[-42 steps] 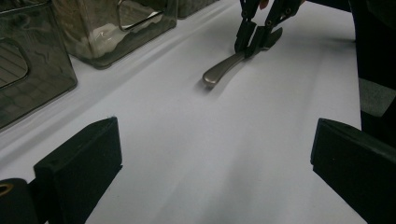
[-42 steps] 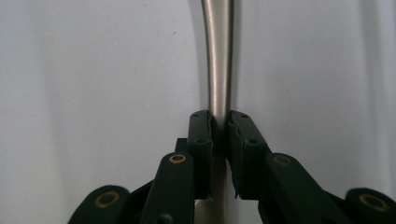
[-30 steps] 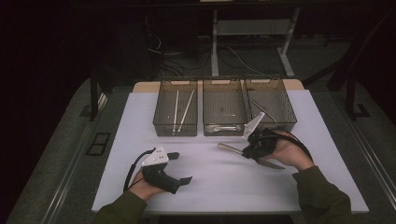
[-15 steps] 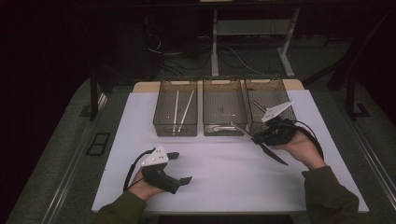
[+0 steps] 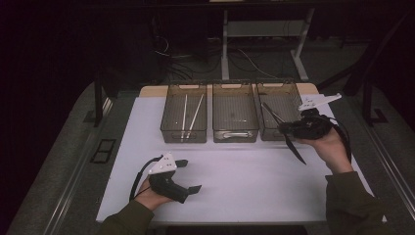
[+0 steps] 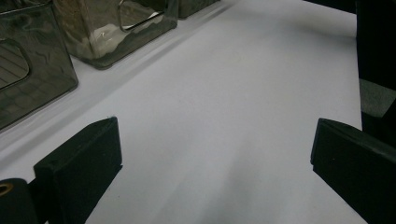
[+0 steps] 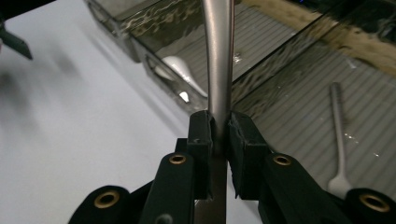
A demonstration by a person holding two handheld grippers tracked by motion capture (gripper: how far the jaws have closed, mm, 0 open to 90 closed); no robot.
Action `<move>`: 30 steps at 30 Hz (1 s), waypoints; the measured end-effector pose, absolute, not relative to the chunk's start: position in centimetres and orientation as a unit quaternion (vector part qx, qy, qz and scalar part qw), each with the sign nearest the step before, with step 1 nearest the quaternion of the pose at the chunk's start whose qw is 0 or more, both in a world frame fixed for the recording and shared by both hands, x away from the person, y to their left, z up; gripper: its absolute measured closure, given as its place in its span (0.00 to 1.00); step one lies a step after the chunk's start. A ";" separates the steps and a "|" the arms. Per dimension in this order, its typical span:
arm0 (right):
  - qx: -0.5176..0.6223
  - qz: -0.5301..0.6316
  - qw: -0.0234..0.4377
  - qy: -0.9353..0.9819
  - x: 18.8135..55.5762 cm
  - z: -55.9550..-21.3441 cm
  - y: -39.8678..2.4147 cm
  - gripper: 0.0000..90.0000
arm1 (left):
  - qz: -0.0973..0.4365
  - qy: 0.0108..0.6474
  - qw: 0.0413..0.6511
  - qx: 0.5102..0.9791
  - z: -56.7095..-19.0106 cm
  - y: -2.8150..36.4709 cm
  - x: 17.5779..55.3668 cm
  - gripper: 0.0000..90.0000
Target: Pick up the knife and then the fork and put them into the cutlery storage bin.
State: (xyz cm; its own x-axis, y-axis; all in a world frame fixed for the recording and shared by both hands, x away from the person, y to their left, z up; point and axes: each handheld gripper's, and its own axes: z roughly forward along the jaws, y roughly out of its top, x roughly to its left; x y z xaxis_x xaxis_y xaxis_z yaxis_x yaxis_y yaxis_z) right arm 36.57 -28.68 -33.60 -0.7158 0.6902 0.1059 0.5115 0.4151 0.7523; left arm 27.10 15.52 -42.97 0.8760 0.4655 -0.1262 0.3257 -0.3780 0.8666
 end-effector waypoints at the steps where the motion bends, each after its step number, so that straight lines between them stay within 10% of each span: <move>1: 0.362 0.404 0.116 0.832 36.7 -33.4 -28.9 0.88 | 0.069 0.239 0.504 0.827 -43.0 15.5 27.1 0.01; 30: 0.441 0.422 0.215 0.762 45.7 -30.4 -30.6 0.88 | 0.067 0.240 0.506 0.826 -43.0 15.5 27.1 0.01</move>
